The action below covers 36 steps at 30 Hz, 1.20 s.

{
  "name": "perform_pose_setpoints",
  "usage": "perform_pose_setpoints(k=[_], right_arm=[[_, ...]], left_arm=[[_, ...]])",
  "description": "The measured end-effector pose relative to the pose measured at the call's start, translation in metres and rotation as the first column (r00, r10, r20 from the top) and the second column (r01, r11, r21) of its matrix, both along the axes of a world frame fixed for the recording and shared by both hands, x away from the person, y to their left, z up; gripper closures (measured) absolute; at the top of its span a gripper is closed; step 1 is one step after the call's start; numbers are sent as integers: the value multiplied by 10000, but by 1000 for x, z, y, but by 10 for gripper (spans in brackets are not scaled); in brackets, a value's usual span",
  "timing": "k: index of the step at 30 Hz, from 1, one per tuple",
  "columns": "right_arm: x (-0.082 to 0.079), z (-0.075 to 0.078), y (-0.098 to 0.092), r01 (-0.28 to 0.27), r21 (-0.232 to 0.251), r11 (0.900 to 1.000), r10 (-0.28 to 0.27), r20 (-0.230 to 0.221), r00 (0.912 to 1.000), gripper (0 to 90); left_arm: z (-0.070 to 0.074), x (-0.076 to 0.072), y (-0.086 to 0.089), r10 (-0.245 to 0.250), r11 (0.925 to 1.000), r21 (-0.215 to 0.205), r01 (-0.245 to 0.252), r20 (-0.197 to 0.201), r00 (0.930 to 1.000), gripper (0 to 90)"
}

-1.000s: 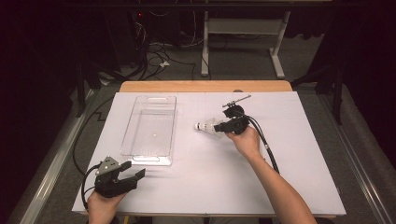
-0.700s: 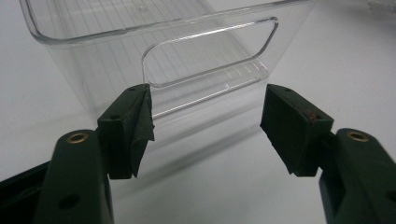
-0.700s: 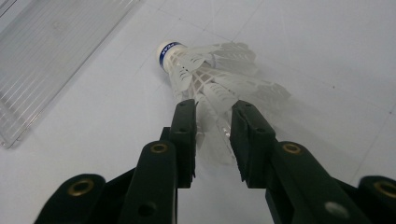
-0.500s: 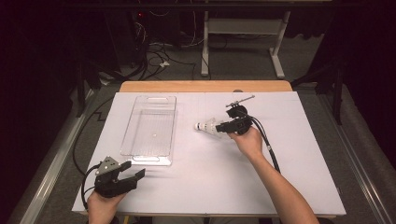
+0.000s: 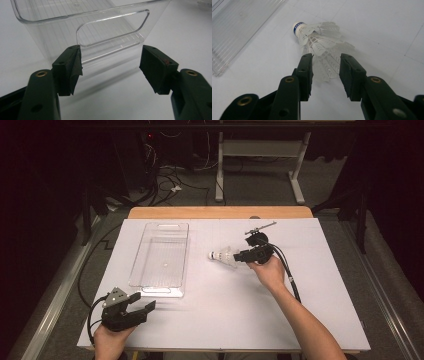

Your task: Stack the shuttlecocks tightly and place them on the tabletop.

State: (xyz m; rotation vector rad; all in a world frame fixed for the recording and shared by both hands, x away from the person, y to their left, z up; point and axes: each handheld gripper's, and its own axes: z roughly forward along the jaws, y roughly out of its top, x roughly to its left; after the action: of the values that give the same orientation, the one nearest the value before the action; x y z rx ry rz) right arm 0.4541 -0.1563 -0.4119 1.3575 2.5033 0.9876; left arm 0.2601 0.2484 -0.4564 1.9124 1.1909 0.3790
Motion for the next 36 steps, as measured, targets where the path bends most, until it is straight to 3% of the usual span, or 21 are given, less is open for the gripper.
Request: perform_pose_setpoints(k=[18, 36], right_arm=[[-7, 13, -13, 141, -657, 9977, -127, 220, 9997, 596], [-16, 18, -32, 105, -765, 9970, -83, 279, 9996, 582]], left_arm=[[-1, 2, 1, 55, 9999, -99, -56, -73, 10000, 348], [-1, 2, 0, 55, 10000, -71, -56, -91, 9999, 348]])
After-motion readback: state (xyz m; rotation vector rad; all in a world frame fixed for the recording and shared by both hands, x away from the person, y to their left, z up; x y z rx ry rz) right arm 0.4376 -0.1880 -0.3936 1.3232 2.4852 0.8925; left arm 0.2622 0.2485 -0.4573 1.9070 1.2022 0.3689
